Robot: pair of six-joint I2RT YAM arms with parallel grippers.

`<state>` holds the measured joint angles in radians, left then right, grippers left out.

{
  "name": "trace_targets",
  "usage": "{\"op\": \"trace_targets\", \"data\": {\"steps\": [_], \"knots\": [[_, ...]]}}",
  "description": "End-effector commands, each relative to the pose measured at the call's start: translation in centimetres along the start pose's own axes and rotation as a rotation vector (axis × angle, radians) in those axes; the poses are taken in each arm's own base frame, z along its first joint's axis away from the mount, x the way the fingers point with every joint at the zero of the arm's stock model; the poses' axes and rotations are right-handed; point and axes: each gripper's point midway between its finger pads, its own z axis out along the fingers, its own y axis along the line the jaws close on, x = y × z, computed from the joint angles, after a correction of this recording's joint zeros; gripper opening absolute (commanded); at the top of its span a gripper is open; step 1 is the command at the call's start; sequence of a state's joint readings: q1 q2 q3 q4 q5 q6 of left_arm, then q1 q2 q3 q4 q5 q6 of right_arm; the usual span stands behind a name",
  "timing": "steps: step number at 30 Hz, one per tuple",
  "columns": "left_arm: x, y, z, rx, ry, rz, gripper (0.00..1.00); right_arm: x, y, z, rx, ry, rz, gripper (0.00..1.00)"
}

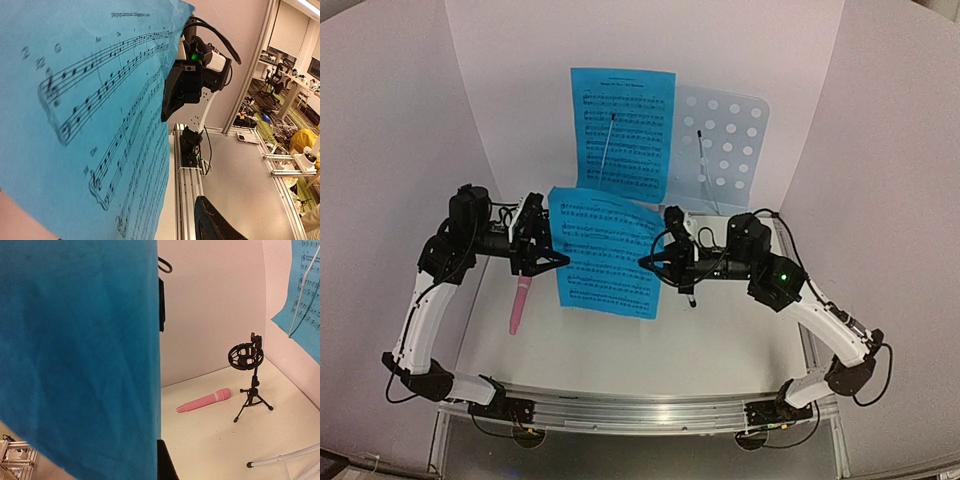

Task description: Set up the instrument practice props

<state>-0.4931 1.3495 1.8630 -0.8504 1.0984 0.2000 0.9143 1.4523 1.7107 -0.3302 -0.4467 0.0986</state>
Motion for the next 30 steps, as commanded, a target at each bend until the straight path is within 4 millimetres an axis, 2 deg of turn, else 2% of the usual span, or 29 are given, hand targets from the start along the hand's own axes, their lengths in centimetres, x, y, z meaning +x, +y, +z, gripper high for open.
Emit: {"op": "trace_targets", "data": {"steps": [1, 9, 14, 18, 21, 24, 28, 30], "knots": [[-1.7, -0.5, 0.0, 0.022, -0.059, 0.052, 0.55, -4.9, 1.9, -3.6, -0.006, -0.124, -0.057, 0.0], [-2.1, 0.2, 2.2, 0.046, -0.08, 0.073, 0.54, -6.5, 2.1, -4.7, -0.062, -0.145, -0.042, 0.0], [-3.6, 0.5, 2.5, 0.048, -0.113, 0.108, 0.41, -6.9, 1.2, -5.3, -0.059, -0.148, -0.019, 0.0], [-4.2, 0.9, 3.2, 0.049, -0.117, 0.117, 0.39, -7.2, 0.8, -5.5, -0.089, -0.142, -0.003, 0.0], [-4.3, 1.3, 3.6, 0.044, -0.114, 0.119, 0.23, -7.5, 0.4, -5.8, -0.089, -0.144, 0.006, 0.0], [-4.4, 1.7, 3.9, 0.018, -0.113, 0.126, 0.03, -7.6, -0.1, -5.9, -0.093, -0.139, 0.027, 0.0], [-5.0, 2.1, 4.6, -0.005, -0.118, 0.109, 0.0, -7.5, -0.9, -5.7, -0.093, -0.13, 0.055, 0.0], [-5.3, 2.3, 4.7, -0.017, -0.123, 0.071, 0.0, -7.8, -2.1, -5.8, -0.029, -0.149, 0.064, 0.0]]}}
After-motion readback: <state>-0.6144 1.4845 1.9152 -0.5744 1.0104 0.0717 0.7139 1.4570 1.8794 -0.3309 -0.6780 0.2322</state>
